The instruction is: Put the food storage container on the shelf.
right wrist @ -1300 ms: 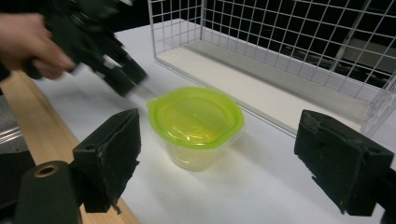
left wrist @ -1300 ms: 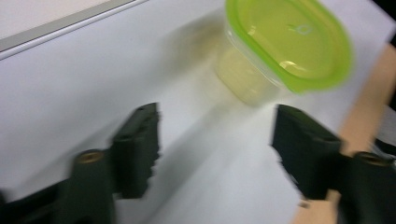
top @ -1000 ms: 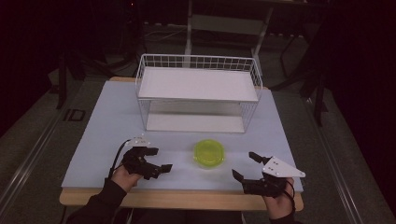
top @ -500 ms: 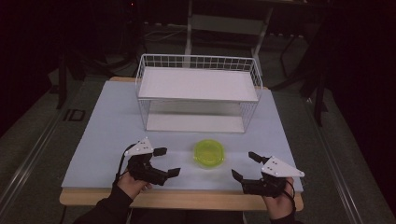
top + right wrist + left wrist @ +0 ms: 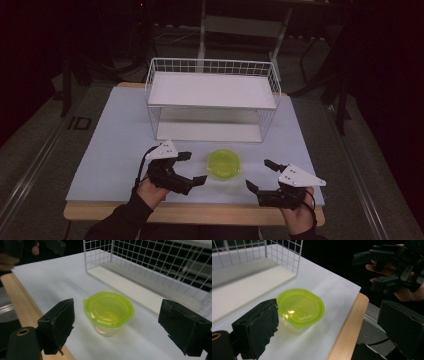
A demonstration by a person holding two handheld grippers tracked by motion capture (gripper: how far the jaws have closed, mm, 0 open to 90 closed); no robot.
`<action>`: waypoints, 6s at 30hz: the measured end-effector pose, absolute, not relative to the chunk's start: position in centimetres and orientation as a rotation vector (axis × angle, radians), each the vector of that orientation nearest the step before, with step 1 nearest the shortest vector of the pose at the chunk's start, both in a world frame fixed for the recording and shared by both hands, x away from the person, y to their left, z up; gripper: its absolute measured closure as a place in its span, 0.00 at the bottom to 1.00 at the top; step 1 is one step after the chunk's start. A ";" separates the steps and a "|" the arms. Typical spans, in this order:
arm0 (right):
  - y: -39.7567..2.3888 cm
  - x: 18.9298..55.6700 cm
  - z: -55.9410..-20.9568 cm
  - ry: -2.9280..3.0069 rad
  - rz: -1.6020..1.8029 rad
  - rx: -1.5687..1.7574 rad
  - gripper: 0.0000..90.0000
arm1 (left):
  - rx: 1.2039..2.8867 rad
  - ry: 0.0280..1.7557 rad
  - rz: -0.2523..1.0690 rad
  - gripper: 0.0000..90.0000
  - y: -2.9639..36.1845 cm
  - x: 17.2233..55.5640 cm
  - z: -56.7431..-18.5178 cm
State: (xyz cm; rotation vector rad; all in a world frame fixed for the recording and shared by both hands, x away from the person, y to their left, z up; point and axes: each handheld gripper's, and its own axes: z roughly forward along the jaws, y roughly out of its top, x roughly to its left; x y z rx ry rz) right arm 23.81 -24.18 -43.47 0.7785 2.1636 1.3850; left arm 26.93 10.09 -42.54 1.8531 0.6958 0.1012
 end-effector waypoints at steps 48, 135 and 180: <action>-21.8 33.2 -45.9 2.419 1.174 1.402 0.40 | 1.881 1.240 -0.176 0.52 6.8 34.1 -49.5; -15.4 39.1 -29.3 2.207 1.336 1.544 0.88 | 1.711 1.308 0.029 0.90 10.3 38.1 -31.0; -13.6 45.9 -28.0 2.177 1.206 1.623 0.53 | 1.715 1.313 0.142 0.49 10.9 44.8 -31.3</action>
